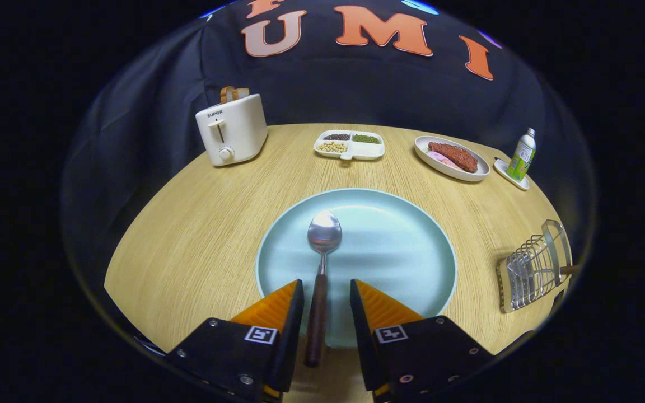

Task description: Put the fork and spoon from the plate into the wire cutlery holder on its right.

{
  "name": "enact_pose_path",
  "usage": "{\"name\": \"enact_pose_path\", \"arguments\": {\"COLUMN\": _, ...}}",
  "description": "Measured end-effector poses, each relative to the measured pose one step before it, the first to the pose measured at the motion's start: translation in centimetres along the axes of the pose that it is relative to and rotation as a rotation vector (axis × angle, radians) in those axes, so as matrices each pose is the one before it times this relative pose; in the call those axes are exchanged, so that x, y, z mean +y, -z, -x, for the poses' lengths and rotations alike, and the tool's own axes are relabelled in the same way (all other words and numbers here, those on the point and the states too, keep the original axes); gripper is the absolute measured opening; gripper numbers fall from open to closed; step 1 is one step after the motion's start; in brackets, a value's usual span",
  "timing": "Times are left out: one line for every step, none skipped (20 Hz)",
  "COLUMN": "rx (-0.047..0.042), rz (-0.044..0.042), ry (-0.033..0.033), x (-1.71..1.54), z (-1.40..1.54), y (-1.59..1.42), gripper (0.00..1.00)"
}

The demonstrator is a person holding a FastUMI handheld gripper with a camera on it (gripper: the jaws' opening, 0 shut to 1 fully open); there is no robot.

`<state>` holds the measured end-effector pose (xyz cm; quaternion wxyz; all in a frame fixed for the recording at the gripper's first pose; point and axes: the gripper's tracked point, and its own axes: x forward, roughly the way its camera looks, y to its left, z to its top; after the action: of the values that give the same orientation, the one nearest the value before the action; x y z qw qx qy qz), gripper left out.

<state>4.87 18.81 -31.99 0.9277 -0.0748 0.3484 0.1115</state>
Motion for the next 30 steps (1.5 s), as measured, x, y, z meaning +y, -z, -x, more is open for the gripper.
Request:
{"name": "enact_pose_path", "arguments": {"rx": 0.00620, "rz": 0.00316, "ry": -0.00433, "x": 0.165, "z": -0.103, "y": 0.212, "gripper": 0.45}}
{"name": "enact_pose_path", "arguments": {"rx": 0.00377, "rz": -0.00195, "ry": 0.00174, "x": 0.020, "z": -0.180, "y": 0.016, "gripper": 0.35}}
{"name": "enact_pose_path", "arguments": {"rx": 0.00220, "rz": -0.00698, "ry": 0.00467, "x": -0.197, "z": -0.140, "y": -0.032, "gripper": 0.28}}
{"name": "enact_pose_path", "arguments": {"rx": 0.00316, "rz": -0.00829, "ry": 0.00058, "x": 0.062, "z": -0.034, "y": -0.009, "gripper": 0.13}}
{"name": "enact_pose_path", "arguments": {"rx": 0.00526, "rz": -0.01682, "ry": -0.00386, "x": 0.040, "z": 0.047, "y": 0.013, "gripper": 0.12}}
{"name": "enact_pose_path", "arguments": {"rx": 0.00346, "rz": -0.00747, "ry": -0.00074, "x": 0.006, "z": 0.052, "y": -0.069, "gripper": 0.09}}
{"name": "enact_pose_path", "arguments": {"rx": 0.00709, "rz": -0.00392, "ry": 0.00036, "x": -0.131, "z": 0.165, "y": 0.043, "gripper": 0.08}}
{"name": "enact_pose_path", "arguments": {"rx": 0.00819, "rz": -0.00395, "ry": -0.00452, "x": -0.011, "z": 0.185, "y": -0.006, "gripper": 0.06}}
{"name": "enact_pose_path", "arguments": {"rx": 0.00450, "rz": -0.00878, "ry": -0.00983, "x": 0.027, "z": 0.249, "y": -0.087, "gripper": 0.06}}
{"name": "enact_pose_path", "arguments": {"rx": 0.00417, "rz": -0.00875, "ry": -0.00919, "x": -0.165, "z": 0.406, "y": -0.180, "gripper": 0.06}}
{"name": "enact_pose_path", "arguments": {"rx": -0.00026, "rz": -0.00738, "ry": -0.00512, "x": -0.243, "z": 0.516, "y": -0.258, "gripper": 0.06}}
{"name": "enact_pose_path", "arguments": {"rx": 0.00375, "rz": -0.00376, "ry": -0.00557, "x": -0.232, "z": 0.602, "y": -0.272, "gripper": 0.06}}
{"name": "enact_pose_path", "arguments": {"rx": 0.00089, "rz": -0.00852, "ry": -0.00513, "x": -0.352, "z": 0.609, "y": -0.264, "gripper": 0.06}}
{"name": "enact_pose_path", "arguments": {"rx": 0.00675, "rz": -0.01130, "ry": -0.00784, "x": -0.346, "z": 0.718, "y": -0.220, "gripper": 0.06}}
{"name": "enact_pose_path", "arguments": {"rx": 0.00457, "rz": -0.00942, "ry": -0.00777, "x": -0.373, "z": 0.698, "y": -0.366, "gripper": 0.05}}
{"name": "enact_pose_path", "arguments": {"rx": 0.00372, "rz": -0.00695, "ry": -0.00062, "x": -0.554, "z": 0.812, "y": -0.425, "gripper": 0.06}}
{"name": "enact_pose_path", "arguments": {"rx": -0.00122, "rz": -0.00375, "ry": -0.00274, "x": -0.659, "z": 0.848, "y": -0.494, "gripper": 0.06}}
{"name": "enact_pose_path", "arguments": {"rx": -0.00154, "rz": -0.00422, "ry": 0.00238, "x": -0.672, "z": 0.835, "y": -0.526, "gripper": 0.06}}
{"name": "enact_pose_path", "arguments": {"rx": -0.00108, "rz": -0.00400, "ry": 0.00087, "x": -0.740, "z": 0.850, "y": -0.499, "gripper": 0.06}}
{"name": "enact_pose_path", "arguments": {"rx": -0.00188, "rz": -0.00399, "ry": 0.00082, "x": -0.693, "z": 0.812, "y": -0.511, "gripper": 0.06}}
{"name": "enact_pose_path", "arguments": {"rx": 0.00378, "rz": -0.00506, "ry": 0.00175, "x": -0.835, "z": 0.826, "y": -0.413, "gripper": 0.06}}
{"name": "enact_pose_path", "arguments": {"rx": 0.00167, "rz": -0.01123, "ry": -0.00101, "x": -0.769, "z": 0.822, "y": -0.431, "gripper": 0.05}}
{"name": "enact_pose_path", "arguments": {"rx": 0.00278, "rz": -0.00556, "ry": 0.00380, "x": -0.858, "z": 0.776, "y": -0.368, "gripper": 0.06}}
{"name": "enact_pose_path", "arguments": {"rx": 0.00146, "rz": 0.00574, "ry": 0.00987, "x": -1.037, "z": 0.746, "y": -0.383, "gripper": 0.06}}
{"name": "enact_pose_path", "arguments": {"rx": 0.00004, "rz": 0.01094, "ry": 0.01661, "x": -1.249, "z": 0.665, "y": -0.298, "gripper": 0.06}}
{"name": "enact_pose_path", "arguments": {"rx": 0.00681, "rz": 0.00918, "ry": 0.01272, "x": -1.230, "z": 0.586, "y": -0.140, "gripper": 0.06}}
{"name": "enact_pose_path", "arguments": {"rx": 0.00882, "rz": -0.00391, "ry": 0.00924, "x": -1.022, "z": 0.547, "y": -0.056, "gripper": 0.06}}
{"name": "enact_pose_path", "arguments": {"rx": 0.01183, "rz": -0.01020, "ry": 0.00683, "x": -1.094, "z": 0.432, "y": 0.019, "gripper": 0.06}}
{"name": "enact_pose_path", "arguments": {"rx": 0.01201, "rz": -0.00148, "ry": 0.01078, "x": -1.170, "z": 0.398, "y": 0.112, "gripper": 0.05}}
{"name": "enact_pose_path", "arguments": {"rx": 0.01130, "rz": 0.00632, "ry": 0.01842, "x": -1.156, "z": 0.271, "y": 0.049, "gripper": 0.06}}
